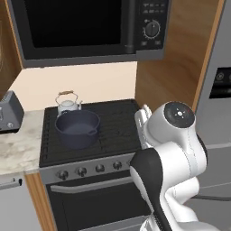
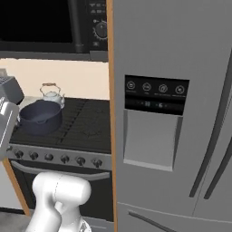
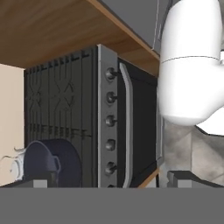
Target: Pick the kettle from the cabinet and place it on a stove burner. Then pick the pot from the counter and place it on another stove burner. Finally, turn both burners on.
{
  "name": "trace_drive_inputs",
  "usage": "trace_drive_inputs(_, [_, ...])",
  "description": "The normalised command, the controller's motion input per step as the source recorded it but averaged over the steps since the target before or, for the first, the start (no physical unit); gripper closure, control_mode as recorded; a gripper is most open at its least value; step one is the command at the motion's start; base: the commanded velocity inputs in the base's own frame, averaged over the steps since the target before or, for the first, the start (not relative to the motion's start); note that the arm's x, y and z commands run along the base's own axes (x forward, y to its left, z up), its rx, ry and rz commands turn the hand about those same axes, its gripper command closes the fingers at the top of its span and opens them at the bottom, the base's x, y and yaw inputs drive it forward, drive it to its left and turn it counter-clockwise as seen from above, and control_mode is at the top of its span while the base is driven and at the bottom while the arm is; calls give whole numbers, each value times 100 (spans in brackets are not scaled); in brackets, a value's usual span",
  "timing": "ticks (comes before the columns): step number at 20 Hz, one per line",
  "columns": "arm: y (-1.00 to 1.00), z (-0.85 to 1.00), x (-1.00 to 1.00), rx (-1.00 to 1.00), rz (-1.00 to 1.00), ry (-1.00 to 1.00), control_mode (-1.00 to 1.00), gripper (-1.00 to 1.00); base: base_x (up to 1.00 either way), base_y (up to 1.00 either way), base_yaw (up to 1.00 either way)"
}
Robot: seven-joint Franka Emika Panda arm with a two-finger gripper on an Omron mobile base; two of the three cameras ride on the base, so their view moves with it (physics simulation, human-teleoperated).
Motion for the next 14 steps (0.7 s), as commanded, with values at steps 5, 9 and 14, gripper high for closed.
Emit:
trace_drive_inputs(5, [0,0,0,0,0,0,100,-100,43,-1,9])
trace_drive_inputs(9, [0,0,0,0,0,0,100,-100,47,0,10])
trace_drive_inputs(14, [0,0,0,0,0,0,100,-100,8,-20,14])
